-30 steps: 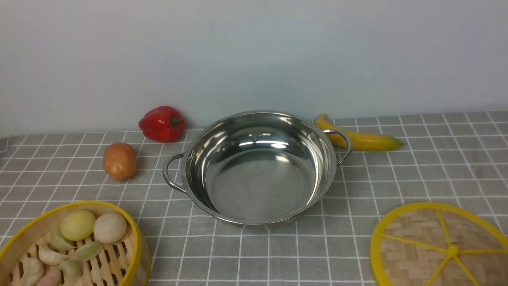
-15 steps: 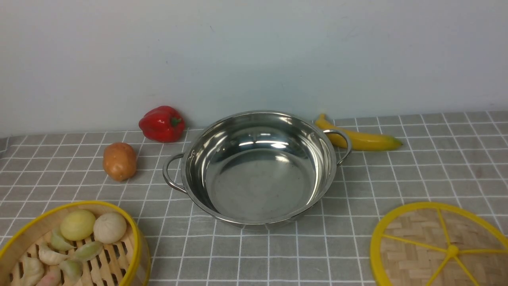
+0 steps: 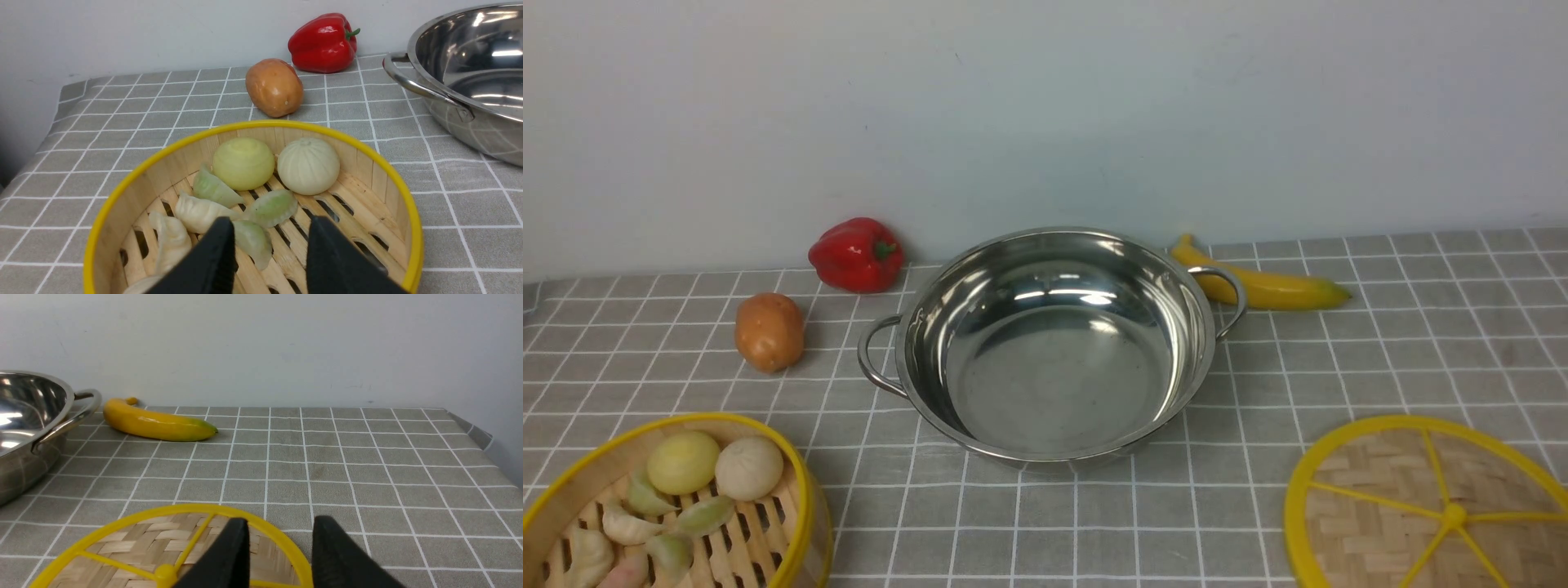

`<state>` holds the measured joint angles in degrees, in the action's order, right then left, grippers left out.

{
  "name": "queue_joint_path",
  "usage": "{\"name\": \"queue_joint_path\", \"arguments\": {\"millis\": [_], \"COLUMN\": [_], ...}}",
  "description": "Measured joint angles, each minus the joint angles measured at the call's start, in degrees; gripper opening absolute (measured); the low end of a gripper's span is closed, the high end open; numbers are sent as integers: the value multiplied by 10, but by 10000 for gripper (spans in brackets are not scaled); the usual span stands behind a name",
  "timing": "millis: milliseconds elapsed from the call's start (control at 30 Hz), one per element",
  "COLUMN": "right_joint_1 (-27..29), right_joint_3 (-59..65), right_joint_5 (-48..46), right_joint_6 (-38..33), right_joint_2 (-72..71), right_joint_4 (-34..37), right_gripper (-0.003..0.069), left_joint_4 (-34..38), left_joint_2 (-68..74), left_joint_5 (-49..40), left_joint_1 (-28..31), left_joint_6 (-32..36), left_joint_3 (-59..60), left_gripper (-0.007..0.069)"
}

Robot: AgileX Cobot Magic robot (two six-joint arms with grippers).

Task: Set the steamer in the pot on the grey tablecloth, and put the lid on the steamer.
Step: 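Grasp the rim of the steamer basket holding the buns with the left gripper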

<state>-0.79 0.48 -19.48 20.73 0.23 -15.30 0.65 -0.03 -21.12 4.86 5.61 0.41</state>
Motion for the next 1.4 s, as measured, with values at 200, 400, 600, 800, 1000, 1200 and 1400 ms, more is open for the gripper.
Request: {"name": "queue_joint_path", "arguments": {"millis": [200,400,600,800,1000,1200,1400], "right_joint_1": [0,0,0,0,0,0,0], "right_joint_3": [0,0,0,0,0,0,0], "right_joint_5": [0,0,0,0,0,0,0], "right_joint_6": [0,0,0,0,0,0,0], "right_joint_2": [0,0,0,0,0,0,0], "right_joint_4": [0,0,0,0,0,0,0], "right_gripper": [243,243,243,243,243,243,243], "left_joint_4": [-7,46,165,257,266,260,257], "left_joint_2": [0,0,0,0,1,69,200], "left_joint_5": [2,80,146,179,53,-182,-362], "left_joint_1": [0,0,0,0,0,0,0], "left_joint_6": [5,-28,-85,-97,-66,18,134], "left_joint_3": [0,0,0,-4,-133,-270,-365], "left_gripper": [243,243,243,243,243,243,243]}}
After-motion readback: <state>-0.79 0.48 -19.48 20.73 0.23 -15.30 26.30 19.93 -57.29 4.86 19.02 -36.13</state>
